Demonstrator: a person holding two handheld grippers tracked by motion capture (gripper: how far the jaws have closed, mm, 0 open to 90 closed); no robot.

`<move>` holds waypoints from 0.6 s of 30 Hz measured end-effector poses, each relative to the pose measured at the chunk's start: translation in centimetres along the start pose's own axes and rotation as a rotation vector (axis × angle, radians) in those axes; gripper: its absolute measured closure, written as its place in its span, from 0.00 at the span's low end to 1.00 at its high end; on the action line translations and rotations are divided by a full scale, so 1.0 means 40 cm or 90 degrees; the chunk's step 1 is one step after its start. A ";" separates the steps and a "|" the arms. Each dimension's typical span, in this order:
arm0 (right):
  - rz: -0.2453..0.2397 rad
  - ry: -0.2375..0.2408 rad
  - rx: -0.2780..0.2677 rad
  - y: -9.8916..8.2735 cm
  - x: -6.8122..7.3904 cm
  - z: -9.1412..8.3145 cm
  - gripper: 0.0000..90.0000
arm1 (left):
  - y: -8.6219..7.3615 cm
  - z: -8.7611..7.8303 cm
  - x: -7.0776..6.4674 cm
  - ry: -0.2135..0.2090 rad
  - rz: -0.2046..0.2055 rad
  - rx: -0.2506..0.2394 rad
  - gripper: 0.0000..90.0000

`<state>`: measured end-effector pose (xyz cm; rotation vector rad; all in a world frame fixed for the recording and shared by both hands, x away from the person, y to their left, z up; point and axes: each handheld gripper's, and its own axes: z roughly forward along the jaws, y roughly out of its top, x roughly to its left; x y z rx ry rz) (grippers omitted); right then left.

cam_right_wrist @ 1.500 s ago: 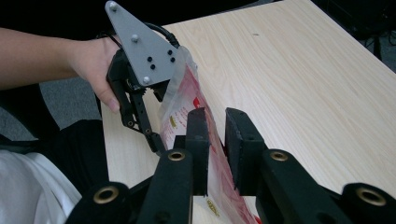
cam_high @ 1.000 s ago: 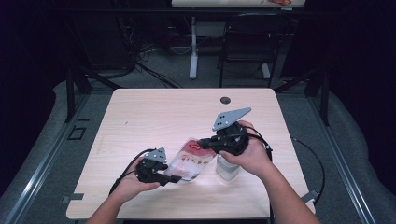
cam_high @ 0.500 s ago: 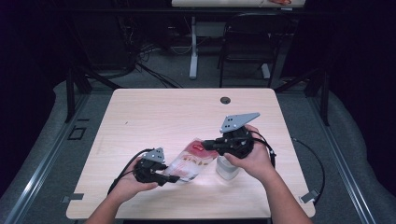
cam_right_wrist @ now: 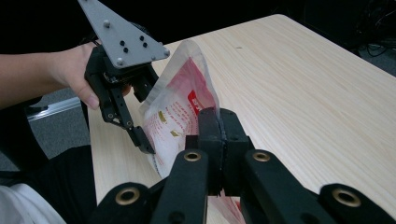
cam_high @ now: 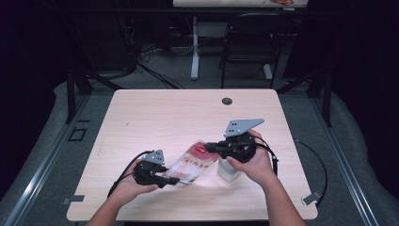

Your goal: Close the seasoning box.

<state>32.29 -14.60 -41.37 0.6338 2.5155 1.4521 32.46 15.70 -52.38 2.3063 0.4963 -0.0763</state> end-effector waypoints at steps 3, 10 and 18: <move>0.005 -0.002 -0.006 -0.011 -0.003 -0.001 1.00 | -0.001 -0.002 0.001 -0.005 0.000 0.001 0.70; 0.024 -0.002 -0.023 -0.039 -0.017 0.000 0.99 | -0.002 -0.005 0.001 -0.001 -0.003 0.005 0.70; 0.041 0.007 -0.040 -0.054 -0.026 -0.001 0.99 | 0.000 -0.017 0.002 0.000 -0.001 0.009 0.71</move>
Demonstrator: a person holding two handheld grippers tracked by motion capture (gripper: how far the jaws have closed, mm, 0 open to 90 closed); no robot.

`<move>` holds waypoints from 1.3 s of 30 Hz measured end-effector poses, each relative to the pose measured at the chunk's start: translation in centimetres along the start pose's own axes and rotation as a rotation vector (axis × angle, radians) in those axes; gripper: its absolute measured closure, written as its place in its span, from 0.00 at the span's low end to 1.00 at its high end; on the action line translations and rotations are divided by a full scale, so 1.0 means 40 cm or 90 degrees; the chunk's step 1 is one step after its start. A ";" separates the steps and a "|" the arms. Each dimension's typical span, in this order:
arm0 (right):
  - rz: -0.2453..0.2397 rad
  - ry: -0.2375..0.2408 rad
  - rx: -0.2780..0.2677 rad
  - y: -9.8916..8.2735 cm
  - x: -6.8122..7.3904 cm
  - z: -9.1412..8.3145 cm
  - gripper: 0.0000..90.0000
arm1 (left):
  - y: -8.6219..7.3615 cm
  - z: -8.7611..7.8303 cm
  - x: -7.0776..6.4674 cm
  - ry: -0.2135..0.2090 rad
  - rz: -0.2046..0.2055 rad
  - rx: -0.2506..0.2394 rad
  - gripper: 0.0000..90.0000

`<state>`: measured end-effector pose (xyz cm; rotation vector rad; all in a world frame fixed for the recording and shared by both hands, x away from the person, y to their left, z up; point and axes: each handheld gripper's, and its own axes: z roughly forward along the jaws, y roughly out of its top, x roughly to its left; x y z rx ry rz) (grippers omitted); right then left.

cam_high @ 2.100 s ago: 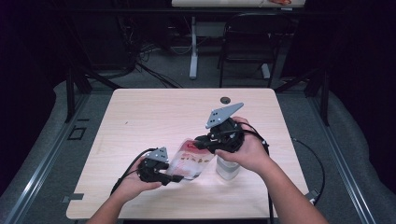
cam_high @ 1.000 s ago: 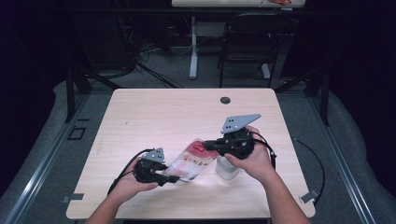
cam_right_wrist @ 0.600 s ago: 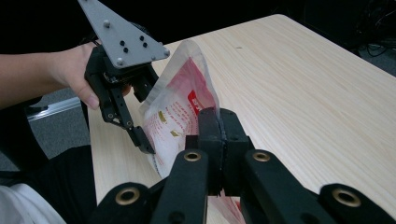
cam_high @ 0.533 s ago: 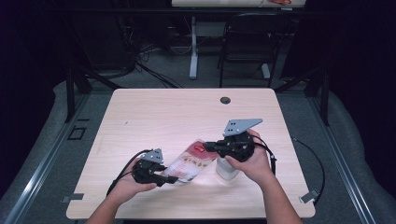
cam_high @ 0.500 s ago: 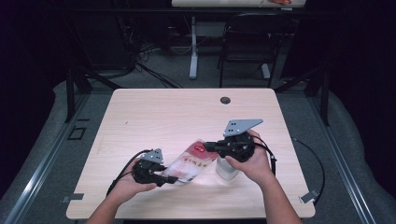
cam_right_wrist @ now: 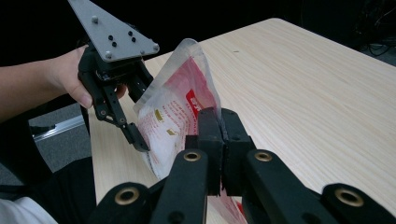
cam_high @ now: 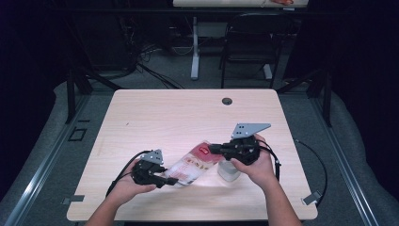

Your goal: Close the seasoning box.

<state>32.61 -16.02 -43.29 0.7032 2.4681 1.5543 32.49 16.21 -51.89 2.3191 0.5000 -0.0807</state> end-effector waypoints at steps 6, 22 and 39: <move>0.002 -0.001 0.003 -0.002 -0.005 0.012 0.99 | -0.004 -0.010 0.006 0.009 -0.007 0.005 0.71; -0.004 -0.004 0.015 -0.011 -0.027 0.034 0.98 | -0.008 -0.015 0.018 0.018 -0.025 0.008 0.71; 0.021 -0.009 -0.016 -0.027 -0.037 0.021 0.98 | 0.018 -0.041 0.011 0.028 -0.027 0.019 0.71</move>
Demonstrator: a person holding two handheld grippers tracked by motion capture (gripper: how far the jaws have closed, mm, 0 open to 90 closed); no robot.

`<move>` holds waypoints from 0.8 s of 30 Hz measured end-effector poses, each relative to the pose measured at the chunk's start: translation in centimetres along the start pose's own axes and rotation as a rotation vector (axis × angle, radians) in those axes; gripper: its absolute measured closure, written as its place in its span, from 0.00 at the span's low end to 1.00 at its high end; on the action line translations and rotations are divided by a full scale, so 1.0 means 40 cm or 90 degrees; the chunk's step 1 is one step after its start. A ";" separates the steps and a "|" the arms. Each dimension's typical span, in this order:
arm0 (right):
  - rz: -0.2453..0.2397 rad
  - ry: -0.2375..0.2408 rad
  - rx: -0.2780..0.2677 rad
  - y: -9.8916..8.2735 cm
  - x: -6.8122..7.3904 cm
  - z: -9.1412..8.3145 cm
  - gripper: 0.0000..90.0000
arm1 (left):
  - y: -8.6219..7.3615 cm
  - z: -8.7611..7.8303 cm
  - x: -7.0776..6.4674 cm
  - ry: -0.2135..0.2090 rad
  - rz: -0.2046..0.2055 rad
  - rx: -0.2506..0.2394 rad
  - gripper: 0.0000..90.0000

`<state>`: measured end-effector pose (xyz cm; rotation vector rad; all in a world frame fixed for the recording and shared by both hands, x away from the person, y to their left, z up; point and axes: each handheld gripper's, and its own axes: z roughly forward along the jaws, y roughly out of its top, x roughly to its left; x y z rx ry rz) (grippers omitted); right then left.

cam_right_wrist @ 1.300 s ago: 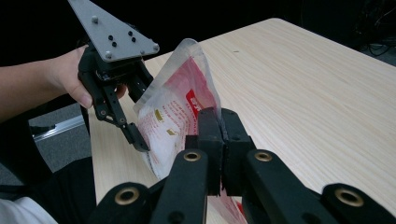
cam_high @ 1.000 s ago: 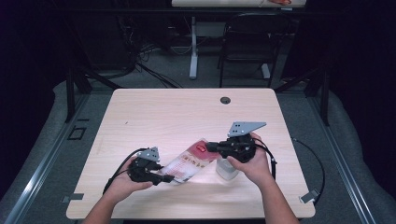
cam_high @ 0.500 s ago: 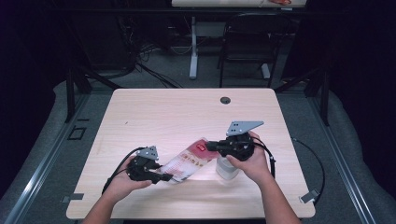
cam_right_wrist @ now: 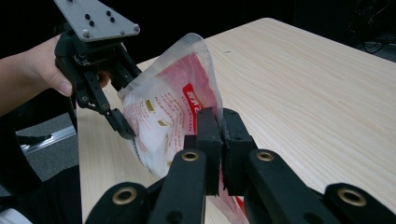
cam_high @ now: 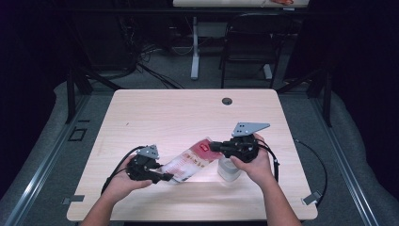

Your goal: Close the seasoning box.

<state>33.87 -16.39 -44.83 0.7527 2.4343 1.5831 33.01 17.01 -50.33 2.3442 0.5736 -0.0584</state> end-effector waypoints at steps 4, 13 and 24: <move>0.002 -0.001 -0.003 -0.002 -0.002 -0.005 0.98 | 0.011 -0.011 -0.005 0.007 0.005 0.008 0.72; 0.010 -0.006 -0.007 -0.003 -0.008 -0.015 0.97 | 0.035 -0.035 -0.008 0.012 0.007 0.015 0.72; 0.021 -0.012 -0.012 -0.008 -0.013 -0.025 0.97 | 0.056 -0.054 -0.009 0.017 0.011 0.018 0.72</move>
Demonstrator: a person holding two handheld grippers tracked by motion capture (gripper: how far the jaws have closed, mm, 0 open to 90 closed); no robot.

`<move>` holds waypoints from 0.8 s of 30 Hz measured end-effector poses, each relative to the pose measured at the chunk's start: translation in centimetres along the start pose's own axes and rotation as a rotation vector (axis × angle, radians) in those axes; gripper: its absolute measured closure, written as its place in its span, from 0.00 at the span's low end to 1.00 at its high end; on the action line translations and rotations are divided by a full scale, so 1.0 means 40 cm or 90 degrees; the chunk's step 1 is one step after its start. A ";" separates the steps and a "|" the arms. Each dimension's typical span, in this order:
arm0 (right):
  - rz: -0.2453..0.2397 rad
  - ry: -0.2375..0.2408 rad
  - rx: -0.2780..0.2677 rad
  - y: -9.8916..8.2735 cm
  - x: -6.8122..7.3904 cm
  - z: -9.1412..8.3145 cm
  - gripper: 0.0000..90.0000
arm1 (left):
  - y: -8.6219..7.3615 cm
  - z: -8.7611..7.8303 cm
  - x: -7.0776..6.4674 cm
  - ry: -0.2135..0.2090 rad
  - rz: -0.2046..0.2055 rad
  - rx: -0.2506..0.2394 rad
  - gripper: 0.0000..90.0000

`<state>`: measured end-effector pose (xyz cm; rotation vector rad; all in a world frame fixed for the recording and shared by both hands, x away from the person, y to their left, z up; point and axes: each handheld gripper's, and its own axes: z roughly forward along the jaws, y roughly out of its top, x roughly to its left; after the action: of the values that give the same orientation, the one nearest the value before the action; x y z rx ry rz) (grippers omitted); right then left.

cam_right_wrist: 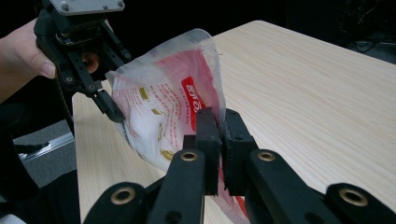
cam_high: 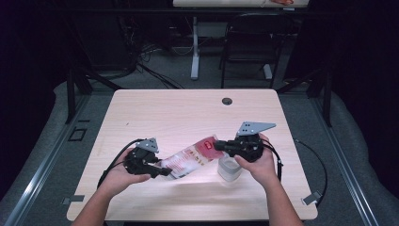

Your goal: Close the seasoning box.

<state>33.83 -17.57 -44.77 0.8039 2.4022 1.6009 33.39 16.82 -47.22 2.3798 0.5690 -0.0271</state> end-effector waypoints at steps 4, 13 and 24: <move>0.000 -0.003 0.000 -0.001 -0.001 -0.002 0.97 | 0.004 -0.005 0.000 0.000 0.000 0.001 0.72; 0.004 -0.002 0.000 -0.002 -0.002 -0.006 0.97 | 0.010 -0.012 0.000 -0.011 0.003 -0.008 0.72; 0.013 -0.006 0.001 -0.003 -0.005 -0.013 0.96 | 0.029 -0.027 -0.005 -0.002 0.010 -0.003 0.73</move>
<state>33.75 -18.11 -44.69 0.8365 2.3966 1.5993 33.55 16.63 -45.65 2.3791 0.5479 -0.0228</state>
